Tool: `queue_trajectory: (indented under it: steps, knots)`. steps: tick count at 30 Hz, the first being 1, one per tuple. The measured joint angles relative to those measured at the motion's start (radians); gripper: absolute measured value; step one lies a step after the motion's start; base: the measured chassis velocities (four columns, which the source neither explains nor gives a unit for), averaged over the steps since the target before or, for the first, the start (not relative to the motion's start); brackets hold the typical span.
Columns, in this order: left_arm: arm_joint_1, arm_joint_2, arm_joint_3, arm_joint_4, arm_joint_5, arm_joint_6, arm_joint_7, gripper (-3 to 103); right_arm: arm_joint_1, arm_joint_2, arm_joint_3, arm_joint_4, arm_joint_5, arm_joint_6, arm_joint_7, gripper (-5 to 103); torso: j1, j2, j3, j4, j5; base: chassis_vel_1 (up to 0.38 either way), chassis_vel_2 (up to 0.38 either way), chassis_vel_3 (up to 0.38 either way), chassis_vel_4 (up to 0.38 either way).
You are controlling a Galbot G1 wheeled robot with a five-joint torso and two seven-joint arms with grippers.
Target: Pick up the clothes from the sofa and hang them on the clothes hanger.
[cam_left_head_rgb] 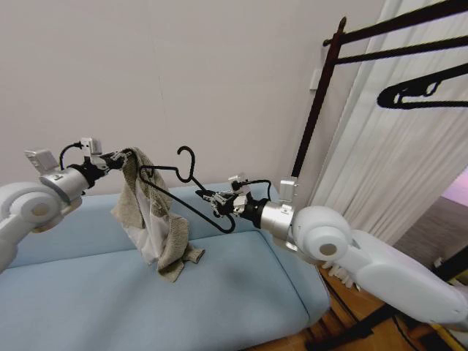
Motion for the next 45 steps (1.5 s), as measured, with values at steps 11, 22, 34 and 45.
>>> queue_trajectory:
  steps: [11, 22, 34, 45]
  knots:
    - [0.005, 0.010, -0.008, -0.046, 0.000, 0.000, -0.019, 2, 0.041, 0.077, -0.040, -0.052, -0.027, 0.004, 0.049, 2, 0.000, 0.000, 0.000, -0.0002, 0.0001, 0.000, 0.000, 0.000, 0.000]
    - [-0.016, 0.012, -0.006, -0.080, -0.003, 0.004, -0.043, 2, 0.029, 0.135, -0.096, -0.154, -0.141, -0.014, 0.068, 2, 0.000, 0.000, 0.000, 0.0002, 0.0001, 0.000, 0.000, 0.000, 0.000]
    - [-0.049, 0.017, -0.009, -0.041, -0.003, 0.000, -0.049, 2, -0.028, 0.046, -0.075, -0.119, -0.174, -0.029, 0.066, 2, 0.000, 0.000, 0.000, -0.0003, 0.0003, 0.000, 0.000, 0.000, 0.000]
    - [-0.042, 0.013, -0.003, -0.080, -0.004, 0.000, -0.056, 2, 0.059, 0.144, -0.071, -0.146, -0.136, -0.021, 0.114, 2, 0.000, 0.000, 0.000, -0.0001, 0.0002, 0.000, 0.000, 0.000, 0.000]
